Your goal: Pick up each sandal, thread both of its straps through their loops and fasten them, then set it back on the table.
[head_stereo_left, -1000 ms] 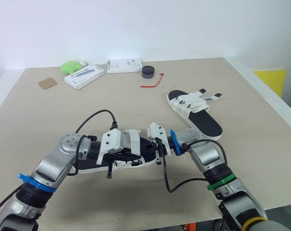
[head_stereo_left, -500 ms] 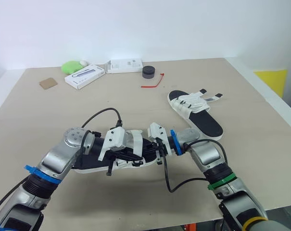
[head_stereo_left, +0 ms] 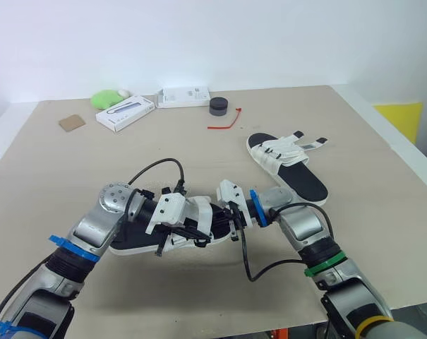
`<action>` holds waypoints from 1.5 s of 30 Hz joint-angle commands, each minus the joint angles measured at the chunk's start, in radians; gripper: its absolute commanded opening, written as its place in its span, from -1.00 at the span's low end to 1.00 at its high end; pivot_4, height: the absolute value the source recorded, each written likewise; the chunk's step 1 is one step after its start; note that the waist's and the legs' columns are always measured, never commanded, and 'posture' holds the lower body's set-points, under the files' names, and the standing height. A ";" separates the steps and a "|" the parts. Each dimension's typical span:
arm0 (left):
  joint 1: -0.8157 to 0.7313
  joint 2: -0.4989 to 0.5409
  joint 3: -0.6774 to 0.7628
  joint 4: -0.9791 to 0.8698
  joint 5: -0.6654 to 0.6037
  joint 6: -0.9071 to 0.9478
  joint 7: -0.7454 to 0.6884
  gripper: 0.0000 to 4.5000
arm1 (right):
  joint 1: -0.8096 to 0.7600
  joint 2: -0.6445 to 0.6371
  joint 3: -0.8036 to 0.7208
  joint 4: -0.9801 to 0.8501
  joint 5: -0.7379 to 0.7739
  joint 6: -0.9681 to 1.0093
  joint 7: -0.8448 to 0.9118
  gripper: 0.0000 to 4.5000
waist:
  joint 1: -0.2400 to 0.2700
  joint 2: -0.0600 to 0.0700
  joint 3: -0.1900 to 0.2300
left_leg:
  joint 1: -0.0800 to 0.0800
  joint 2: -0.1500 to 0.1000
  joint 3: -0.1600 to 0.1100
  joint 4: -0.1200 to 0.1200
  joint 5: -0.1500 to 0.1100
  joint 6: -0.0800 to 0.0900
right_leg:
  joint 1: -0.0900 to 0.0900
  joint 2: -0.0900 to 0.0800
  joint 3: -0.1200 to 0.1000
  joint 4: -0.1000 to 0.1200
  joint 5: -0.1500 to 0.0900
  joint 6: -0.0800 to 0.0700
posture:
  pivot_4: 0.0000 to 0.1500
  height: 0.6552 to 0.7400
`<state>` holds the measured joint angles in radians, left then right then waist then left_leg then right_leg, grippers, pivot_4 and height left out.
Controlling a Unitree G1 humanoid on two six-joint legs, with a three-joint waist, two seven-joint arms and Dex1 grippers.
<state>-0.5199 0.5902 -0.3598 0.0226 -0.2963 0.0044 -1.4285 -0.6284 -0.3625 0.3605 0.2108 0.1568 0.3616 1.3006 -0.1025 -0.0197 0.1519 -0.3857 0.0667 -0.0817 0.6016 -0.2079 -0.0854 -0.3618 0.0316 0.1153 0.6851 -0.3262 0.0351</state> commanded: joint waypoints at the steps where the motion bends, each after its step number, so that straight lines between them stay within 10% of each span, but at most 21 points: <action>1: 0.038 -0.001 -0.091 0.047 0.078 0.014 -0.040 -0.97 | 0.024 -0.005 0.055 0.047 -0.036 0.019 -0.004 -1.00 | 0.000 0.000 -0.001 | 0.000 0.000 0.000 0.000 0.000 0.000 | 0.000 0.000 0.000 0.000 0.000 0.000 | 1.00 1.00; 11: 0.017 0.057 -0.028 -0.101 -0.129 0.486 -0.041 0.52 | 0.015 -0.002 0.058 0.057 -0.032 0.011 -0.006 -1.00 | -0.004 0.001 -0.002 | 0.000 0.000 0.000 0.000 -0.005 0.009 | 0.000 0.001 0.000 0.000 -0.003 -0.001 | 1.00 1.00; 39: -0.186 -0.158 0.500 -0.124 -0.627 1.517 0.610 0.52 | 0.023 -0.005 0.063 0.062 -0.026 0.013 -0.020 -1.00 | 0.003 0.001 0.002 | -0.003 -0.001 -0.002 0.003 -0.003 0.005 | 0.000 -0.002 -0.003 0.000 -0.001 0.000 | 1.00 1.00; 45: -0.163 -0.163 0.517 -0.171 -0.669 1.556 0.652 -0.39 | 0.020 -0.004 0.063 0.065 -0.026 0.012 -0.019 -1.00 | 0.003 0.000 0.002 | -0.002 -0.001 -0.002 0.002 0.000 -0.001 | 0.000 -0.002 -0.003 0.000 -0.001 0.001 | 1.00 1.00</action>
<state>-0.6861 0.4261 0.1328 -0.1019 -0.9291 1.5512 -0.7865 -0.6392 -0.3583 0.3808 0.2217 0.1730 0.3500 1.2994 -0.0993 -0.0193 0.1536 -0.3882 0.0657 -0.0838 0.6034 -0.2076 -0.0865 -0.3616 0.0292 0.1122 0.6854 -0.3267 0.0363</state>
